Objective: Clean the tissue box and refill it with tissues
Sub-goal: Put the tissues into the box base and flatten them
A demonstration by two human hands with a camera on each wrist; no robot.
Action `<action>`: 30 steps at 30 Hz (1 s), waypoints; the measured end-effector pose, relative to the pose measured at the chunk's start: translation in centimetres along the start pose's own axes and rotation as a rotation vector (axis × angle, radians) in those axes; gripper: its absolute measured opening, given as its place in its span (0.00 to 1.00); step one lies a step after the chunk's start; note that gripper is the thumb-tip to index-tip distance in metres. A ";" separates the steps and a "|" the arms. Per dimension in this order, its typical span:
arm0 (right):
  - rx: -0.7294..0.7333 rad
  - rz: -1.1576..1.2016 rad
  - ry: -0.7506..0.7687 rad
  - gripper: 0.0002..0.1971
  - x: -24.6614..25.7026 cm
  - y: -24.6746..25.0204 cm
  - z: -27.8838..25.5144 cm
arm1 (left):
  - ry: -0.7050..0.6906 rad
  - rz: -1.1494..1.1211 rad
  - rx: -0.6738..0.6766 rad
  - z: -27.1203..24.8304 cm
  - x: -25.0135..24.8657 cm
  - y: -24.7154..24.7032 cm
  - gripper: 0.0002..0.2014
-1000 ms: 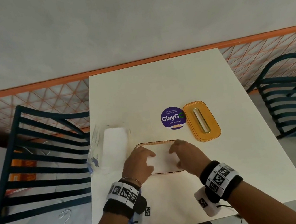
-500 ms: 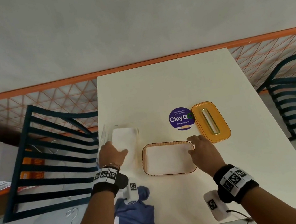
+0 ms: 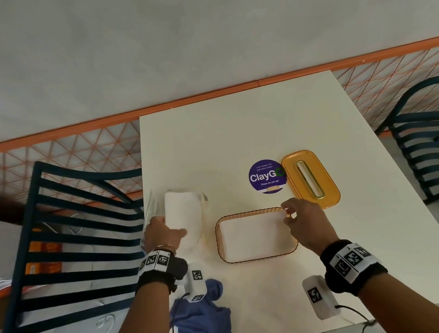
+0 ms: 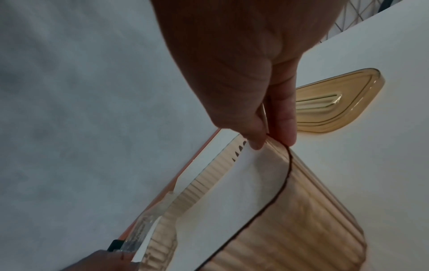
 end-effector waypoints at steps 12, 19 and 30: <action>0.098 0.138 0.098 0.37 2.8 2.2 -1.6 | -0.122 -0.706 -0.040 -5.1 -1.1 4.6 0.12; 0.794 0.637 -0.003 0.43 6.8 3.1 -4.5 | -0.268 -0.937 0.224 -11.1 -5.5 7.0 0.15; 0.492 0.442 0.113 0.16 2.3 1.7 -2.6 | -0.317 -0.823 0.199 -12.6 -9.9 -0.7 0.14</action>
Point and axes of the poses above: each hand's wrist, its own z-axis towards the middle knuckle, its own y-axis out of the back of the hand, x = y × z, the point moved 4 cm from there along z, towards the middle knuckle, and after that the axes turned 13 degrees about -y, right-handed, at the moved point
